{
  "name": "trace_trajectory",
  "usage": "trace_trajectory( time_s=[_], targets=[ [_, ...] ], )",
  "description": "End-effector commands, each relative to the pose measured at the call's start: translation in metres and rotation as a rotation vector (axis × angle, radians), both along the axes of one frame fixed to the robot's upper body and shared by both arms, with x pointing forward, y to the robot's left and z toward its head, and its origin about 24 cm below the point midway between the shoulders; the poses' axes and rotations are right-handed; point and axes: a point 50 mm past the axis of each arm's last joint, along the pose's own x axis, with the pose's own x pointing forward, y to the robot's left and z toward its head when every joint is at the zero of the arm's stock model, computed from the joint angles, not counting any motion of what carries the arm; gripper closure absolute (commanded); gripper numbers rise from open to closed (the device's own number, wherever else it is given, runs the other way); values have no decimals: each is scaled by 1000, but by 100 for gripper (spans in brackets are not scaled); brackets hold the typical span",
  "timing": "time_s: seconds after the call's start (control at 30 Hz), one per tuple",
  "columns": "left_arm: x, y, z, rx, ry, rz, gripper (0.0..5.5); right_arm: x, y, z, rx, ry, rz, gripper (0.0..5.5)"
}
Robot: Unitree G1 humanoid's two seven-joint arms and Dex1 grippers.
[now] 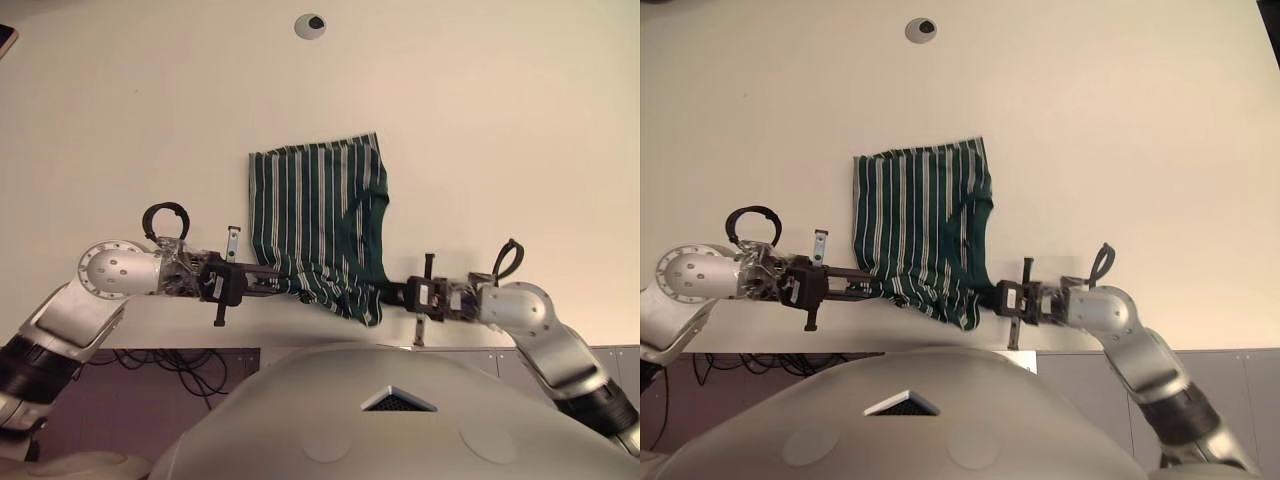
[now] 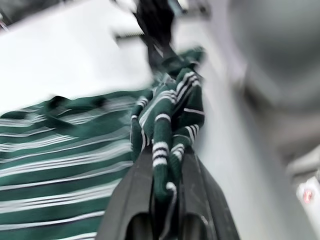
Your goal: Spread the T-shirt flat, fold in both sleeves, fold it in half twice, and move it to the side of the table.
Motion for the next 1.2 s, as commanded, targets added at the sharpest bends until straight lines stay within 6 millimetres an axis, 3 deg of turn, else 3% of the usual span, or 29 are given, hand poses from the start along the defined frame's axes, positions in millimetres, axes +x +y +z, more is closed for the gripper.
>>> trace_trajectory(
  time_s=[0.03,0.2,0.33,0.5,0.53,0.7,0.87,1.07,1.2],
  targets=[
    [12,3,15,-8,60,199,533,16,1,31,141,0,-101,550],
    [54,18,16,-29,141,512,533,68,2,53,276,-17,-337,550],
    [75,19,2,11,172,584,533,94,4,45,240,85,-407,550],
    [114,0,-8,24,185,599,533,133,-1,27,219,244,-519,550],
    [120,-3,-11,31,189,600,533,137,-2,22,201,267,-534,527],
    [139,-13,-24,54,208,614,433,150,-5,6,179,347,-614,439],
    [149,5,-43,187,95,717,405,154,-8,-1,175,404,-667,378],
    [163,33,-18,120,-142,865,405,164,-36,5,274,389,-843,378],
    [159,51,-1,30,-244,931,405,169,-58,14,310,238,-987,378]
  ],
)
